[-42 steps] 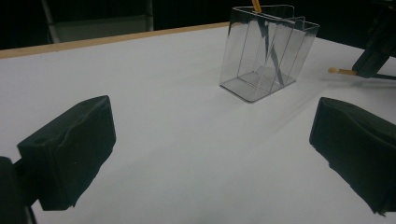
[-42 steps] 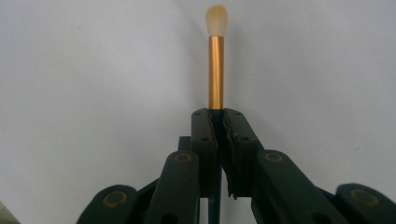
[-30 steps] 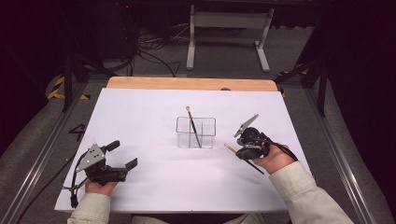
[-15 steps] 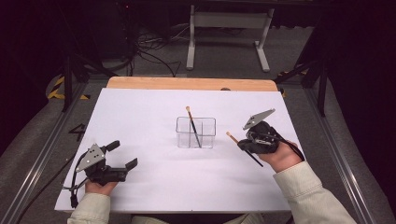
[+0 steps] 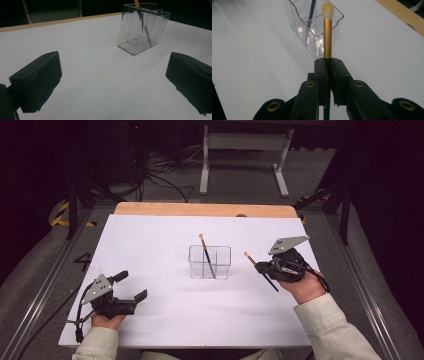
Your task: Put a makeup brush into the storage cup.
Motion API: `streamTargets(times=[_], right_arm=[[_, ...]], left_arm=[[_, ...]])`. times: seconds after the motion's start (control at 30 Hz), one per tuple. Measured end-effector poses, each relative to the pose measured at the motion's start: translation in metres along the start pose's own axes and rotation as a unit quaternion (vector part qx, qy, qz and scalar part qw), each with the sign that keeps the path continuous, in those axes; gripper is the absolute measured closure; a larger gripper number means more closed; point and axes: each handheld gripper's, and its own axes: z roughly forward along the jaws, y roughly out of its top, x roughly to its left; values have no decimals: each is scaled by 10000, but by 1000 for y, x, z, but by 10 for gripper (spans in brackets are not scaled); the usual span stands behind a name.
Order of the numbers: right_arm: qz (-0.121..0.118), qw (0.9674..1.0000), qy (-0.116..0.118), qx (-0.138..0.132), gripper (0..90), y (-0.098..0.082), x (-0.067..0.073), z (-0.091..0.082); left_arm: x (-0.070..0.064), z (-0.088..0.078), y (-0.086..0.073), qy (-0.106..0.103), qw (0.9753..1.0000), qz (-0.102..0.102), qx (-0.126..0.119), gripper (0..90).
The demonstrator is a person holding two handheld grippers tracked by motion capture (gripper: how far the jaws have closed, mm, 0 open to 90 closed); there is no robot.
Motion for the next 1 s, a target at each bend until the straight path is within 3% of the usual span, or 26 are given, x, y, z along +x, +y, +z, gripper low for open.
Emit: streamTargets(times=[0.13,0.27,0.3,0.37,0.6,0.63,0.77,0.8,0.83,0.87,0.93,0.97,1.0], right_arm=[[-93,9988,-8,-489,838,1,2,-7],[-259,9948,-54,-988,838,0,5,-13],[-259,9948,-54,-988,838,0,5,-13],[-332,9916,-133,-1241,838,-2,6,-15],[-176,9893,-81,-1443,838,-5,0,-15],[-153,9873,-27,-1580,838,-7,-1,-15],[-166,9844,-23,-1754,838,-8,-3,-16],[-146,9821,33,-1880,838,-8,-4,-17],[-146,9821,33,-1880,838,-8,-4,-17],[-161,9786,44,-2050,837,-10,-5,-18],[-154,9772,46,-2119,837,-10,-6,-18],[-118,9741,48,-2257,837,-12,-8,-18],[-118,9731,29,-2302,837,-12,-8,-18]], left_arm=[[0,0,0,2,10000,3,-4,10],[0,0,0,1,10000,9,-4,10],[0,0,0,1,10000,9,-4,10],[0,0,0,10,10000,9,-5,9],[0,0,0,4,10000,11,-3,9],[0,0,0,3,10000,10,-2,9],[0,0,0,-1,10000,8,1,9],[0,0,0,0,10000,7,2,9],[0,0,0,3,10000,4,2,9],[0,0,0,16,10000,13,-1,8],[0,0,0,22,10000,10,-4,5],[0,0,0,23,10000,3,-3,5],[0,0,0,17,10000,14,2,5]])
